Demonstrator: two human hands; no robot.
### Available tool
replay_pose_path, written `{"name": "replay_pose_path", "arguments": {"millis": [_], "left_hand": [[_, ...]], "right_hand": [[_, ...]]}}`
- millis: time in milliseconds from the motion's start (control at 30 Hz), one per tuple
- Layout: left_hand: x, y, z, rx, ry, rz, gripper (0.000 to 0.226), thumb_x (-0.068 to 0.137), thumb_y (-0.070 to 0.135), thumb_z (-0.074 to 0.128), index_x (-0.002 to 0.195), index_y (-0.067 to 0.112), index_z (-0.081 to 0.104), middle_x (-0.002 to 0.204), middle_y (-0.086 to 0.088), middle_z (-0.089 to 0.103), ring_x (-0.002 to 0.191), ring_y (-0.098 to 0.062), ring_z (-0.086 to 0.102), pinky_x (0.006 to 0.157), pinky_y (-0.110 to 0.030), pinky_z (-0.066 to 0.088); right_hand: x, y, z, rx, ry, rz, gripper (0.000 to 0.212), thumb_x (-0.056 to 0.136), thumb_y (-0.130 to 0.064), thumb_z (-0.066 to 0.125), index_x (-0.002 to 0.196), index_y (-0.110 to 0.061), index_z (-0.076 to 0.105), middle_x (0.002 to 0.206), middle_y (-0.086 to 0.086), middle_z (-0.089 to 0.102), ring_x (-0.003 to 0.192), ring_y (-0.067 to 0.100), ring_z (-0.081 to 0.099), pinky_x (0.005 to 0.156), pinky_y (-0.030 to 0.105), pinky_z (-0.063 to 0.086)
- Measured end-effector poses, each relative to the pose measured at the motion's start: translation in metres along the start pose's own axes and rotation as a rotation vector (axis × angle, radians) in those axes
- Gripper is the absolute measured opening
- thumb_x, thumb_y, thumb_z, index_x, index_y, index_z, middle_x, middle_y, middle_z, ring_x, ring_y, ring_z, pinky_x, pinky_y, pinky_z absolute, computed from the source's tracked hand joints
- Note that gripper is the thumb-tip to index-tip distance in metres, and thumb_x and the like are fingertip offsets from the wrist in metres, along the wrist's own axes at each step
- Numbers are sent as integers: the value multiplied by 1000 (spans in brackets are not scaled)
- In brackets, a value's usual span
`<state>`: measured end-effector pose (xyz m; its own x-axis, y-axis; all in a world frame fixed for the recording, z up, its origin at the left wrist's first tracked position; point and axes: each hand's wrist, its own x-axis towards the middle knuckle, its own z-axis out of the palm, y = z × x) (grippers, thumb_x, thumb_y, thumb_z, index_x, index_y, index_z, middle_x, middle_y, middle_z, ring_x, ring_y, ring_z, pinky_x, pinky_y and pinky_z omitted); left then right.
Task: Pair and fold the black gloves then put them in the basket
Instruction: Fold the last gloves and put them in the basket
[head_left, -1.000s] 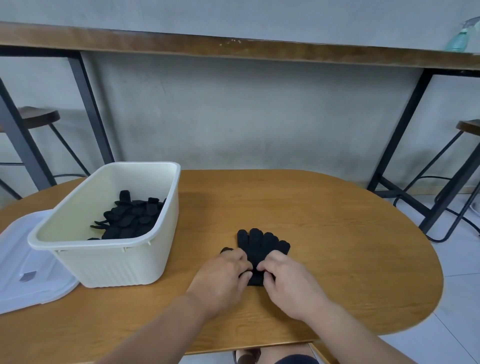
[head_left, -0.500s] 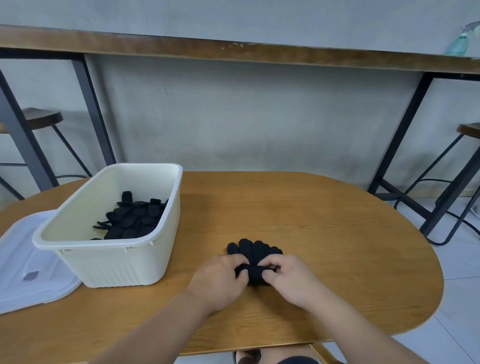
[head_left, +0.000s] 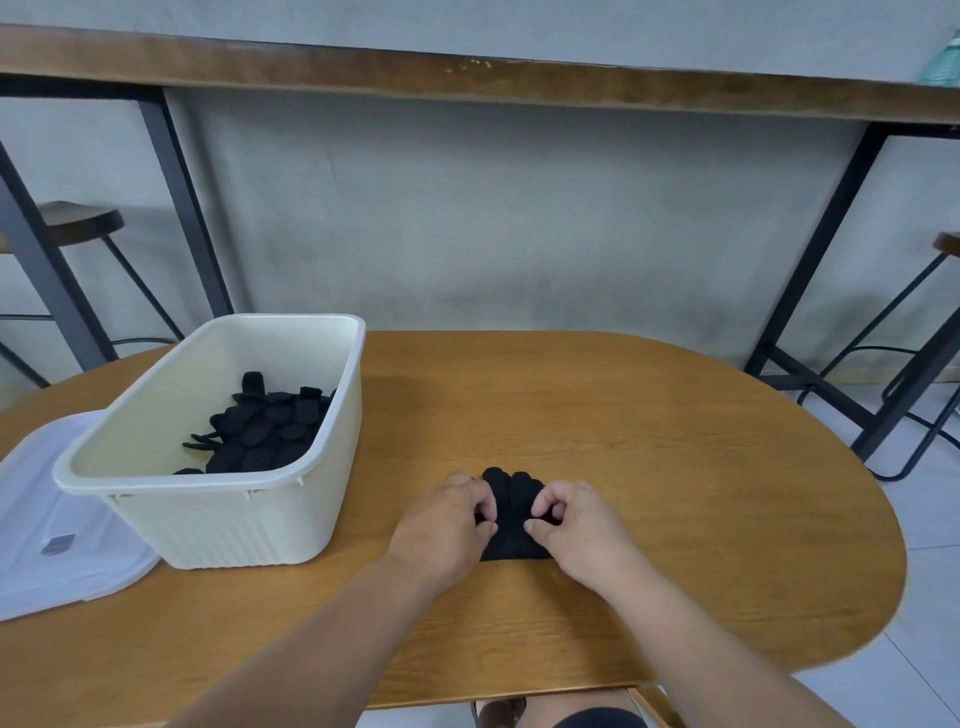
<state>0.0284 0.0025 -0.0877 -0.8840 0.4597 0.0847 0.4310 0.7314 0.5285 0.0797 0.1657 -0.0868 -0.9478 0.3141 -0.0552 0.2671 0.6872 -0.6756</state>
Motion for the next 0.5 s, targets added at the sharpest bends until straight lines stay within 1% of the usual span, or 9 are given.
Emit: {"name": "replay_pose_path", "arguments": {"millis": [67, 133, 233, 300, 367, 400, 467, 500], "left_hand": [[0, 1, 0, 58, 11, 57, 6, 92, 24, 58, 86, 25, 58, 97, 14, 53, 82, -8, 53, 70, -24, 45], [-1, 2, -2, 101, 24, 134, 8, 95, 23, 55, 94, 24, 62, 102, 13, 55, 88, -7, 52, 74, -22, 43], [-5, -2, -3, 188, 18, 248, 23, 101, 26, 44, 106, 23, 66, 111, 11, 57, 102, -8, 50, 84, -24, 45], [-9, -6, -2, 227, 22, 294, 31, 101, 36, 39, 112, 25, 65, 114, 12, 56, 106, -8, 48, 87, -25, 45], [-14, -10, -1, 202, 16, 314, 38, 96, 48, 44, 124, 27, 60, 121, 15, 52, 110, -5, 44, 93, -21, 42], [-16, -11, 0, 204, 12, 324, 44, 93, 50, 48, 128, 26, 57, 124, 16, 50, 111, -5, 43, 95, -20, 39], [-18, -11, 1, 218, 21, 339, 45, 91, 46, 53, 131, 25, 53, 126, 16, 48, 109, -4, 41, 97, -17, 36], [-18, -10, 1, 219, 34, 343, 42, 92, 43, 53, 130, 25, 53, 125, 15, 49, 108, -4, 41, 97, -17, 35]], "right_hand": [[-2, -2, 0, -72, 16, -49, 12, 90, -29, 67, 79, -30, 61, 91, -13, 47, 73, 12, 57, 69, 30, 52], [-6, -4, -3, -151, 4, -139, 8, 94, -29, 61, 88, -31, 65, 94, -13, 48, 76, 9, 57, 70, 27, 52], [-12, -4, -9, -278, -21, -282, 21, 100, -31, 50, 108, -30, 69, 106, -15, 51, 88, 7, 57, 76, 24, 51], [-15, -1, -14, -318, -39, -354, 29, 99, -34, 48, 119, -27, 67, 113, -16, 52, 99, 6, 54, 83, 24, 49], [-19, 3, -16, -360, -76, -406, 40, 94, -39, 51, 129, -25, 62, 119, -17, 50, 111, 5, 48, 92, 25, 45], [-20, 4, -16, -390, -97, -425, 46, 90, -39, 53, 133, -24, 58, 122, -17, 49, 115, 5, 45, 95, 24, 44], [-20, 5, -16, -444, -116, -447, 53, 87, -36, 53, 139, -23, 52, 125, -16, 47, 118, 5, 41, 97, 23, 41], [-20, 4, -15, -461, -110, -453, 53, 87, -34, 53, 139, -24, 51, 126, -16, 48, 118, 6, 41, 98, 23, 41]]}}
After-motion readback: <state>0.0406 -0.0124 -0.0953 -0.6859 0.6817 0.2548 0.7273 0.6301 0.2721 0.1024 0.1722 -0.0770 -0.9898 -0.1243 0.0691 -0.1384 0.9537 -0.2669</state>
